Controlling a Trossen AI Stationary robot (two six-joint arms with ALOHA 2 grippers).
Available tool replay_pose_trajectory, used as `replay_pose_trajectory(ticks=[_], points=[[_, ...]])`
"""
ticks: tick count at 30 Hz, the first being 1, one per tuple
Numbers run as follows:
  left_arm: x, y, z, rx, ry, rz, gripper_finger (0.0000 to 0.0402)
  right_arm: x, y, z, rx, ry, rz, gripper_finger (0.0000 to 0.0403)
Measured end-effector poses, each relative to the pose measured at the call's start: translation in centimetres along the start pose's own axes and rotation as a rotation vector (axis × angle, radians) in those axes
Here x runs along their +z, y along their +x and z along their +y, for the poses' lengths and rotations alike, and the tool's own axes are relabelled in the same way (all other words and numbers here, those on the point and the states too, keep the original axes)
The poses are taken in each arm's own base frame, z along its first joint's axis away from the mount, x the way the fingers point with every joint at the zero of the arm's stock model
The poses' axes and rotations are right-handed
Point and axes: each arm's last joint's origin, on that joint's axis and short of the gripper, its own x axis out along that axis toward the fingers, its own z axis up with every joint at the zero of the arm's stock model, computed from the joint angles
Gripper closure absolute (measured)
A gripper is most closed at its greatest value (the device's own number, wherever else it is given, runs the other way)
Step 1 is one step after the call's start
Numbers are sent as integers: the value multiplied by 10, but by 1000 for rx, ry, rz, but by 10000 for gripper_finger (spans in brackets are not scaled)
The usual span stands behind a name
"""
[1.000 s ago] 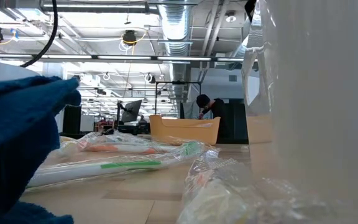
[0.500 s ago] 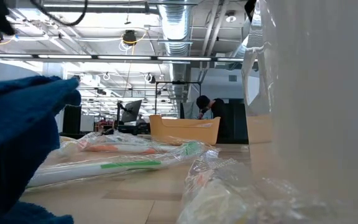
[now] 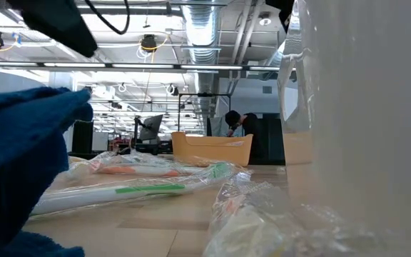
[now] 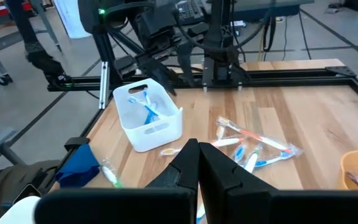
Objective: Pick & Place Toothbrushes
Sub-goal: Put the green toothbrush into the black bin
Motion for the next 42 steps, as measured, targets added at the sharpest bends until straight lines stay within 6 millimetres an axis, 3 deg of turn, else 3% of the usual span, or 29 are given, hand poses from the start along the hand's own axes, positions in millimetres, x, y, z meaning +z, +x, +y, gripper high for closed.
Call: replay_pose_trajectory(ticks=[15,22,28,35,42], points=[[29,42,18,136,264,-12,263,6,0,-1,-6,-106,-60,403],[10,84,25,137,429,-66,281,9,-1,-6,-29,-146,-91,403],[-6,111,36,13,517,-32,300,15,-4,-14,-69,-203,-142,403],[4,123,41,-85,566,-68,313,22,-8,-28,-134,-260,-204,403],[28,121,59,-65,564,-149,320,27,-15,-46,-220,-270,-248,403]])
